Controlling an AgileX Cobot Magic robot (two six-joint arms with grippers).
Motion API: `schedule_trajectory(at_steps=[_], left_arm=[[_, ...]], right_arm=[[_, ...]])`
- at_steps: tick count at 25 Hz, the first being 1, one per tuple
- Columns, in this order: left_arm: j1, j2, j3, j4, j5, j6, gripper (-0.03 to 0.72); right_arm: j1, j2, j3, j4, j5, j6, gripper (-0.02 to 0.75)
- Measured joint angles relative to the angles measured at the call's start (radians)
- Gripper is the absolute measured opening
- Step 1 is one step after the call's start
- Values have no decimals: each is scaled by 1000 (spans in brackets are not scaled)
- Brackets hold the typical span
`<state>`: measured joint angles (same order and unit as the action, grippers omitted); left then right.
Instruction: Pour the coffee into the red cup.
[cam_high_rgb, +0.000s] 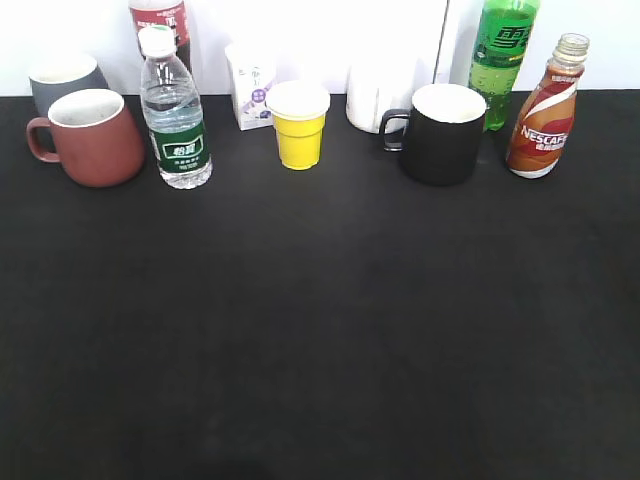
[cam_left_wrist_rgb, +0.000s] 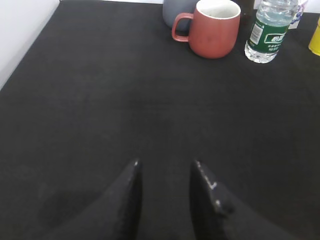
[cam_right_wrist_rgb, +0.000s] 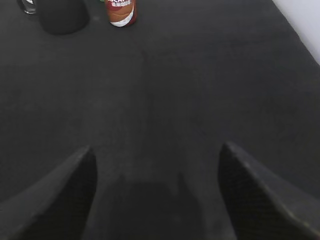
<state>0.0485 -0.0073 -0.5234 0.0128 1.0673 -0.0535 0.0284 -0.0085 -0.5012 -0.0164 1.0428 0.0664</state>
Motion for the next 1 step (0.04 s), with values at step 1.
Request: schedule_trajectory(at_steps=[1], left_arm=[[0,0,0,0,0,0,244]], right_arm=[[0,0,0,0,0,0,589]])
